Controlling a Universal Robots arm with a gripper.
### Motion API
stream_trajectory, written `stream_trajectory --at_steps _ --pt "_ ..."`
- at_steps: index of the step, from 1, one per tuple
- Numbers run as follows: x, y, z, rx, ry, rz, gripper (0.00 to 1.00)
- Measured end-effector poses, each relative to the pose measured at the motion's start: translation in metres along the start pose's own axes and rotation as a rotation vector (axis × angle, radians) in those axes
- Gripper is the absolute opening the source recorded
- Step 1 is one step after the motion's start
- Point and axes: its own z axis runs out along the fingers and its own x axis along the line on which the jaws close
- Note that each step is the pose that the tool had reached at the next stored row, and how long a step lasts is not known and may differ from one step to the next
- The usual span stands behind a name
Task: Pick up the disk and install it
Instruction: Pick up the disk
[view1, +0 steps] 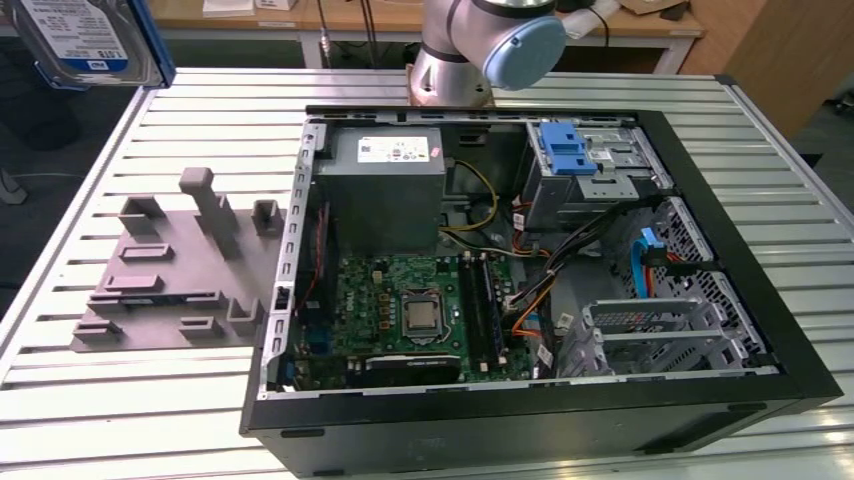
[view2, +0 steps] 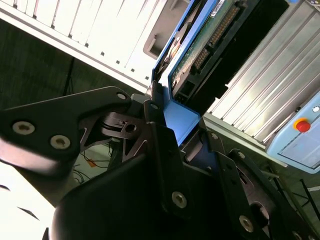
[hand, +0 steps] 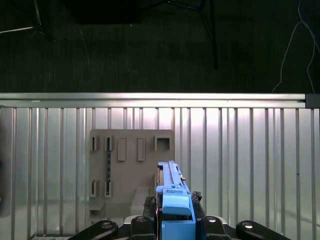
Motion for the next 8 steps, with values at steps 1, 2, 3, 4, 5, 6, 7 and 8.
stream_trajectory --at_steps 1,2,3,4,5,6,7,8 --pt "0.0 -0.0005 0.0 -0.0001 0.0 0.0 0.36" --pt "0.0 -0.001 0.0 0.0001 0.0 0.0 0.36" --pt "0.0 -0.0016 0.0 0.0 0.0 0.0 0.36" --pt "0.0 -0.0021 0.0 0.0 0.0 0.0 0.36" --pt "0.0 -0.0027 -0.0001 0.0 0.0 0.0 0.36" --pt "0.0 -0.0032 0.0 0.0 0.0 0.0 0.36" --pt "-0.0001 -0.0036 0.0 0.0 0.0 0.0 0.36" --pt "0.0 -0.0042 0.0 0.0 0.0 0.0 0.36"
